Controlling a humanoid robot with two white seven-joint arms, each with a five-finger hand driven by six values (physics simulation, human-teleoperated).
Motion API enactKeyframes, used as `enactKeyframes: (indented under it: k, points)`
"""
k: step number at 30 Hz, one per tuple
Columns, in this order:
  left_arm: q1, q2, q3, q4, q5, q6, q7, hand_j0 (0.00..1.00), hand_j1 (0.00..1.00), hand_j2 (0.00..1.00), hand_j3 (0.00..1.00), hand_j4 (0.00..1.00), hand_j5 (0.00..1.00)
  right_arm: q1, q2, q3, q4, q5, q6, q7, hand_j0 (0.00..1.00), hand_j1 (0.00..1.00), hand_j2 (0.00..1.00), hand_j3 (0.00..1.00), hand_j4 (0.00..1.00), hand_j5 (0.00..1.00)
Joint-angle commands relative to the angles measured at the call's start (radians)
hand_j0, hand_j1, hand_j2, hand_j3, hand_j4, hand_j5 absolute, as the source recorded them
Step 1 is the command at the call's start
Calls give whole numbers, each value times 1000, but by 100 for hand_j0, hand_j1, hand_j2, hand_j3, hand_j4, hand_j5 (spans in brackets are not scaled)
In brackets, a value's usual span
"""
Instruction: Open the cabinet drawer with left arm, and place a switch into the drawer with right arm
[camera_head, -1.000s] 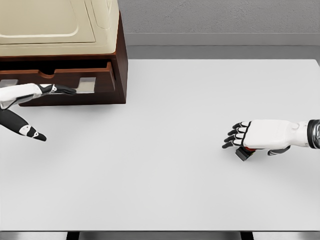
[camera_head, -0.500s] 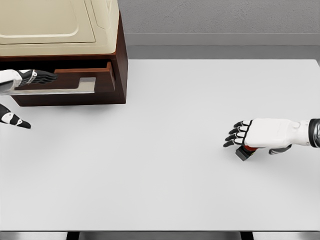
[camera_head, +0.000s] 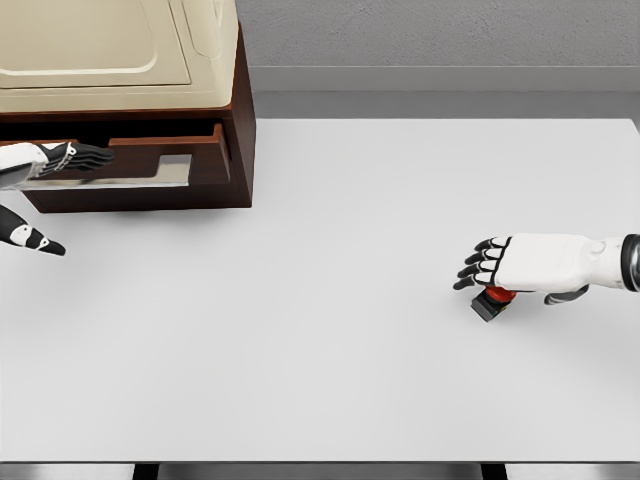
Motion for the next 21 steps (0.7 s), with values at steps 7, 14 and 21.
enactKeyframes:
  k: [7,14,21]
  points:
    - [3,-23,0,29,-21,0,0,100,100,100,100,100,100,0,8,6,-29,-6,2,0,100,100,100,100,100,100]
    - [6,-30,-3,28,-24,-2,0,100,100,100,100,100,100,2,8,9,-32,-6,2,0,100,100,100,100,100,100]
    - [23,-30,-5,25,-35,-3,0,100,100,100,100,100,100,3,8,9,-40,-4,2,0,100,100,100,100,100,100]
